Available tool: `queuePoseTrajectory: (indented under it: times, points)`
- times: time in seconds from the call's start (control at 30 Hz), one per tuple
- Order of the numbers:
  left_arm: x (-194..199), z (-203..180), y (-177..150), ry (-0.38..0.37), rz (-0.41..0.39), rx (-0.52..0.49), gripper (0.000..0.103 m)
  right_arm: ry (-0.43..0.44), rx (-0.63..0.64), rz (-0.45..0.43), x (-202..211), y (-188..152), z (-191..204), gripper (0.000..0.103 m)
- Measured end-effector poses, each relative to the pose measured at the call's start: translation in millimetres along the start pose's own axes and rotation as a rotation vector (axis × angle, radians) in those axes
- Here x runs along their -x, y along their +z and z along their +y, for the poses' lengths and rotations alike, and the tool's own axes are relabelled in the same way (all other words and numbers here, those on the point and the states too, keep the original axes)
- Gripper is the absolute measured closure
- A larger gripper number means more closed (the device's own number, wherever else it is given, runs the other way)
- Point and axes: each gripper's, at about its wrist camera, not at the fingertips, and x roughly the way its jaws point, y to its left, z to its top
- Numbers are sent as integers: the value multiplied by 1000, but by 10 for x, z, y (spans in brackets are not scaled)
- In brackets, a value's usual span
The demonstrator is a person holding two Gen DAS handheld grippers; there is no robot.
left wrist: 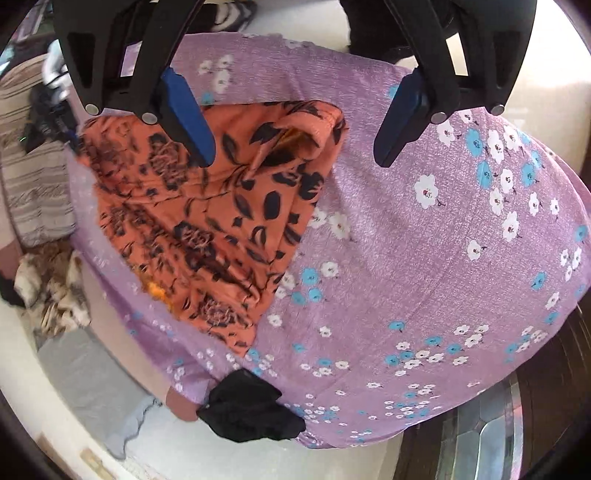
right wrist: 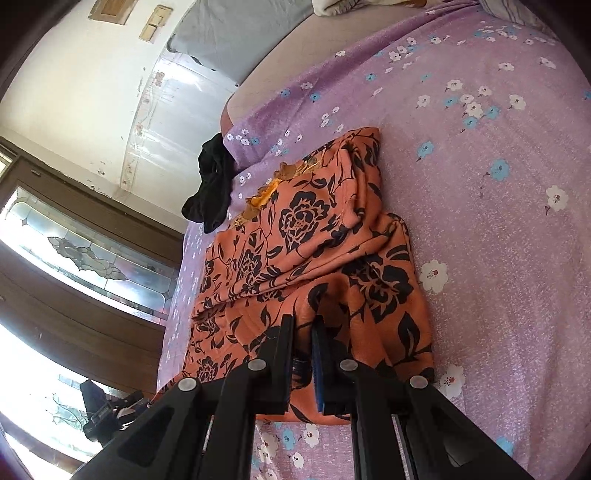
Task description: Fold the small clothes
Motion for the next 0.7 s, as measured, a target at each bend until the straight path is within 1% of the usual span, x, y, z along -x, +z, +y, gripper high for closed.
queuePoseTrajectory:
  times: [0.07, 0.1, 0.13, 0.17, 0.2, 0.23, 0.27, 0.3, 0.37, 0.43, 0.5, 0.57, 0.7]
  points:
    - [-89, -68, -86, 18, -29, -71, 15, -1, 7, -2, 7, -14, 22, 94]
    - [-136, -100, -125, 40, -46, -106, 17, -4, 11, 0, 4, -16, 29, 94]
    - [-190, -125, -140, 60, -44, -129, 41, -5, 13, 1, 1, -18, 30, 94]
    - [-241, -151, -119, 52, -19, -140, 63, -6, 13, 2, -2, -17, 33, 94]
    - [-263, -168, -91, 36, -4, -148, 92, -7, 11, -1, 0, -11, 31, 94]
    - [-274, -189, -49, 45, -7, -159, 92, -3, 6, -6, 7, -2, 31, 94]
    - [-261, -208, -7, 67, -30, -175, 92, 4, 1, -15, 21, 14, 35, 94]
    - [-245, -229, 33, 72, -50, -192, 93, 14, -3, -28, 41, 39, 44, 94]
    - [-171, -265, 161, 63, -95, -215, 94, 35, -5, -54, 72, 108, 73, 94]
    - [-96, -342, 344, 48, -122, -253, 94, 64, -11, -82, 84, 230, 106, 94]
    - [-45, -451, 583, 52, -142, -299, 94, 77, -3, -109, 81, 402, 156, 94]
    - [-31, -596, 904, 46, -163, -337, 94, 102, 4, -157, 94, 611, 197, 94]
    - [-203, -892, 1541, 55, -203, -395, 94, 123, -11, -263, 35, 1126, 209, 94]
